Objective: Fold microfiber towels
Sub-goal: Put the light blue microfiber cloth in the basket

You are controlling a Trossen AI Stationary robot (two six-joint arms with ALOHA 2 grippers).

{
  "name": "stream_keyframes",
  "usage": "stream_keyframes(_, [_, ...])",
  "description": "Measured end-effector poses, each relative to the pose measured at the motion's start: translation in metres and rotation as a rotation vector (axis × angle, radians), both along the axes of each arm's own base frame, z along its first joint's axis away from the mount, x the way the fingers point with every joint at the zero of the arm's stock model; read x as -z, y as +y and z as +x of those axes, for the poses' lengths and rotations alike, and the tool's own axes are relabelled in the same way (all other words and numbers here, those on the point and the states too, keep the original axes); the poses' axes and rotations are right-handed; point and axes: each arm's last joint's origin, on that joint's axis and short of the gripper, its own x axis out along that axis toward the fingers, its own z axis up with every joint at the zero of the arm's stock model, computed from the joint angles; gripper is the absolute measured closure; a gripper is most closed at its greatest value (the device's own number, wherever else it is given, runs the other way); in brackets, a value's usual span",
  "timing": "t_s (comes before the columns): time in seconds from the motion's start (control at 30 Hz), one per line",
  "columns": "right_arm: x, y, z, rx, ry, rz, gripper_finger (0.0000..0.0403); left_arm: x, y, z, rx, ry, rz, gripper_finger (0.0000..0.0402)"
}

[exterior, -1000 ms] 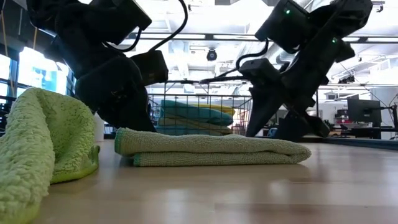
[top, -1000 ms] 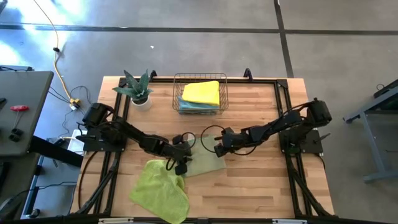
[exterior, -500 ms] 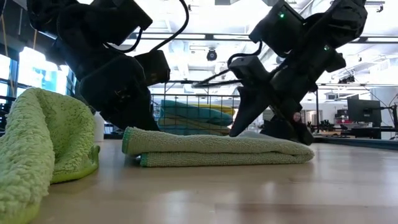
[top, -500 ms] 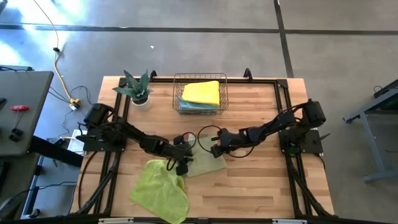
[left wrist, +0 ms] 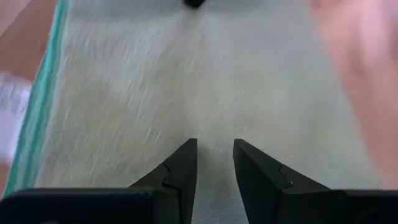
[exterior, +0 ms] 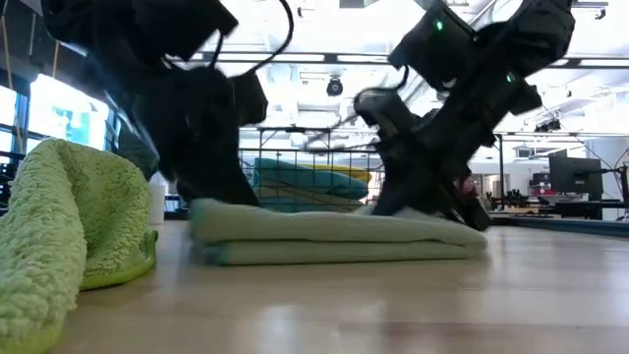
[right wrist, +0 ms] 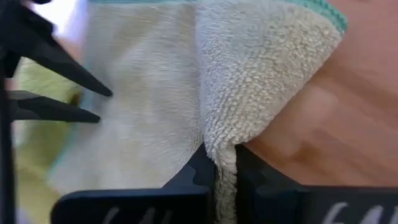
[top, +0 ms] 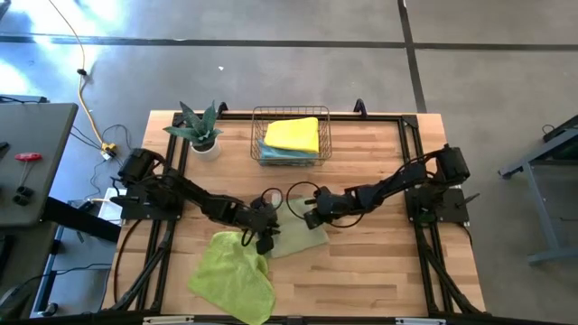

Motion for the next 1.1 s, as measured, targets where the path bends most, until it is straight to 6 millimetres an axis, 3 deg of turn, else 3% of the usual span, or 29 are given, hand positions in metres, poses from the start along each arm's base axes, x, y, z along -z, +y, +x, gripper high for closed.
stream_keyframes(0.23, [-0.034,0.003,0.018,-0.057,-0.01,-0.034,0.04,-0.054,0.002,-0.007,0.006,-0.178,-0.022,0.0307])
stream_keyframes(0.43, [-0.079,-0.002,0.041,-0.151,0.029,-0.117,0.0401,-0.107,0.006,-0.027,0.012,-0.338,0.002,0.0307])
stream_keyframes(0.77, [-0.172,-0.067,0.071,-0.133,-0.094,-0.278,0.0402,-0.182,0.019,-0.082,-0.023,-0.587,0.107,0.0307])
stream_keyframes(0.93, [-0.203,-0.101,0.073,-0.079,-0.183,-0.282,0.0402,-0.206,0.024,-0.106,-0.048,-0.697,0.159,0.0307])
stream_keyframes(1.1, [-0.221,-0.128,0.073,-0.016,-0.263,-0.289,0.0403,-0.217,0.026,-0.119,-0.046,-0.752,0.192,0.0307])
